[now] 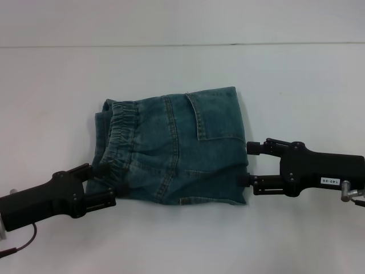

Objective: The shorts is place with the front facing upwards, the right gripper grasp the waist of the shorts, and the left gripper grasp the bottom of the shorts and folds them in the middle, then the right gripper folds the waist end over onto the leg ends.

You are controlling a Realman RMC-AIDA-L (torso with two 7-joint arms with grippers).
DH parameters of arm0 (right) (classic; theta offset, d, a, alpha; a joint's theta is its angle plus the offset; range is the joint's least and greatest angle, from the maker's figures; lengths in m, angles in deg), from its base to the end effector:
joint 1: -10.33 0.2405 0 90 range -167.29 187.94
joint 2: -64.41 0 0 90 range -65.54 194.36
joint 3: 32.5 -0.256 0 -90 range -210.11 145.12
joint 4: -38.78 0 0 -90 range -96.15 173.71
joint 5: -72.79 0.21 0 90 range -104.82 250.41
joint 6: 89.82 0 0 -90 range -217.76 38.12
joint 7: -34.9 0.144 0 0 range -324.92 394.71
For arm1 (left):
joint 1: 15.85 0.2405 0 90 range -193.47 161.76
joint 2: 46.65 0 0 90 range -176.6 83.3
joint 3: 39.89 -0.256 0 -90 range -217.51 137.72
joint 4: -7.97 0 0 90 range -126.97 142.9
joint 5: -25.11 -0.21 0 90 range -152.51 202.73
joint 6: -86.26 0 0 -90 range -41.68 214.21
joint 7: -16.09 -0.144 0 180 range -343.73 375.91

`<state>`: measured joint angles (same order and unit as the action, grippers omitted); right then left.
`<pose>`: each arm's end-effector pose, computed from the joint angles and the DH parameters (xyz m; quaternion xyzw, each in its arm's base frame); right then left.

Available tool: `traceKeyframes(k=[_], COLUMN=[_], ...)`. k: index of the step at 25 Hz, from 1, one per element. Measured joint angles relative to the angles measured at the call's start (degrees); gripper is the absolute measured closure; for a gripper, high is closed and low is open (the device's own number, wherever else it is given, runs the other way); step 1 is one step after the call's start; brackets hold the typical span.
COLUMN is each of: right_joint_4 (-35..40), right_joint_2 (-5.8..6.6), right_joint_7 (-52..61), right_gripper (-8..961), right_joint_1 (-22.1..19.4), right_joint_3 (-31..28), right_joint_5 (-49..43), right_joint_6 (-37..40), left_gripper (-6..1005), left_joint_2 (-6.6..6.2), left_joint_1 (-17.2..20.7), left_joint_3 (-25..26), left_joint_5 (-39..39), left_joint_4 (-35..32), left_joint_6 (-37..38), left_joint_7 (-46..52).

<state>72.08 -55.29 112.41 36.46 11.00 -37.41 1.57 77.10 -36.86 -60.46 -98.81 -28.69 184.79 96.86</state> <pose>0.2724 0.2979 -0.0209 -0.9255 0.2468 0.2729 0.0896 -0.3094 0.2557 -0.0086 -0.8716 -0.3542 -0.3127 0.1306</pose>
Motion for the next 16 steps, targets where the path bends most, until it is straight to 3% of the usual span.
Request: traceKeyframes(k=[16], right_joint_4=[0.01], right_joint_2=[0.00], right_joint_7=[-0.06], right_gripper=[-6], right_joint_1=[0.06], right_joint_3=[0.01], right_joint_5=[-0.10], right_joint_6=[-0.09], left_gripper=[111], left_joint_2=[0.00], left_joint_1=[-0.09], left_joint_3=[0.00], left_joint_5=[0.00], left_joint_4=[0.36], left_joint_6=[0.00], left_joint_7=[0.00])
